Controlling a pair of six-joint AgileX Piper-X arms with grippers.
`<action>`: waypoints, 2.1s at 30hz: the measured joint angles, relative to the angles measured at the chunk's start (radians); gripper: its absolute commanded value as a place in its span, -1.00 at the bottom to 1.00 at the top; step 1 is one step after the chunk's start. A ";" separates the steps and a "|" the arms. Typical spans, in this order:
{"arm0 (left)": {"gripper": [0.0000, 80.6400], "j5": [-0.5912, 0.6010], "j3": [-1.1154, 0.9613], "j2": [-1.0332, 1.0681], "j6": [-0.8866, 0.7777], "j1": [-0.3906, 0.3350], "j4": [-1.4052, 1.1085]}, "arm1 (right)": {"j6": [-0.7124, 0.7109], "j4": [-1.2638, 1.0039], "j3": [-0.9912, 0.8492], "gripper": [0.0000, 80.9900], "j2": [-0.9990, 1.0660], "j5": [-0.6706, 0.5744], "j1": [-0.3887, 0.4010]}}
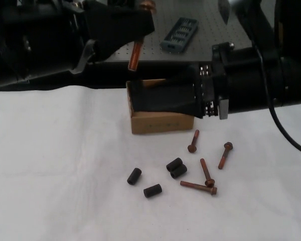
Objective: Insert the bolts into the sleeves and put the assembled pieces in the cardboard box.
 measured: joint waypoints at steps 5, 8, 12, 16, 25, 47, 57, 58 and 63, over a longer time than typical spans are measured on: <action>-0.98 0.001 -0.001 -0.002 0.000 0.000 0.000 | 0.005 -0.013 0.000 -0.93 0.000 0.002 0.002; -0.98 0.001 -0.001 -0.002 0.000 0.000 0.000 | 0.008 -0.012 0.000 -0.93 0.000 0.002 0.002; -0.98 0.001 -0.001 -0.002 0.000 0.000 0.000 | 0.007 -0.012 0.000 -0.93 0.000 0.002 0.002; -0.98 0.001 -0.001 -0.002 0.000 0.000 0.000 | 0.007 -0.014 0.000 -0.93 0.000 0.002 0.002; -0.98 0.001 -0.001 -0.002 0.000 0.000 0.000 | 0.047 -0.083 0.000 -0.93 0.000 0.002 0.002; -0.98 0.000 -0.001 -0.010 -0.001 0.000 0.059 | 0.064 -0.086 0.009 -0.93 0.004 0.001 0.001; -0.98 -0.014 -0.001 -0.044 0.068 0.005 0.106 | 0.064 -0.070 0.009 -0.93 0.004 -0.027 -0.037; -0.98 -0.023 -0.001 -0.051 0.073 0.010 0.134 | 0.052 -0.054 0.009 -0.93 0.004 -0.027 -0.044; -0.98 -0.025 -0.003 -0.052 0.072 0.012 0.166 | 0.038 -0.037 0.011 -0.93 -0.001 -0.027 -0.045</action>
